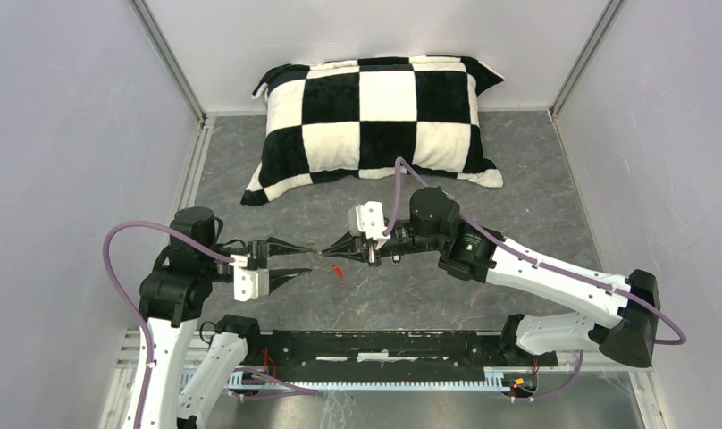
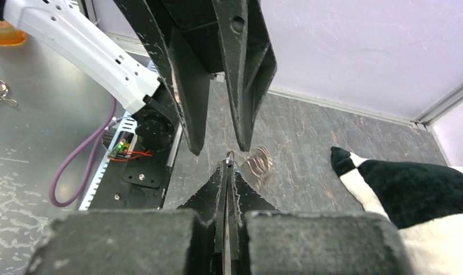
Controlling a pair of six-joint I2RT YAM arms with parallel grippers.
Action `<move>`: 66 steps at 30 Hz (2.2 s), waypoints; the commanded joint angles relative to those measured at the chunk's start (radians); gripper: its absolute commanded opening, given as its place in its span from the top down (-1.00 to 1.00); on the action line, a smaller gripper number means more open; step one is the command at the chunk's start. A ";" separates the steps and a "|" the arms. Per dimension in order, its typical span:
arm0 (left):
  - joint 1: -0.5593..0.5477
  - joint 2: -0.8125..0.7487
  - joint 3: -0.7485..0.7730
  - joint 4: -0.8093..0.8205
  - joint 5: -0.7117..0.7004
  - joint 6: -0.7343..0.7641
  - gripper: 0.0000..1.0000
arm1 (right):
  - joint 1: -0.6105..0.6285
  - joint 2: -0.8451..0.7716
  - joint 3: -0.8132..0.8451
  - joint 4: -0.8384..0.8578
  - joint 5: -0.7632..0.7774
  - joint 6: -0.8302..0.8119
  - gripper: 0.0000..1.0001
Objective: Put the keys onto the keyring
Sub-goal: Adjust the keyring.
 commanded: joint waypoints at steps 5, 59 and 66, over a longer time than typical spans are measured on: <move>0.001 0.040 0.017 0.013 0.028 -0.067 0.08 | -0.003 0.019 0.073 0.009 -0.025 0.029 1.00; 0.001 0.035 -0.065 0.135 -0.003 -0.175 0.47 | 0.118 0.244 0.512 -0.583 0.220 -0.110 0.99; 0.001 0.032 -0.081 0.134 0.001 -0.153 0.96 | 0.122 0.233 0.510 -0.551 0.232 -0.091 0.64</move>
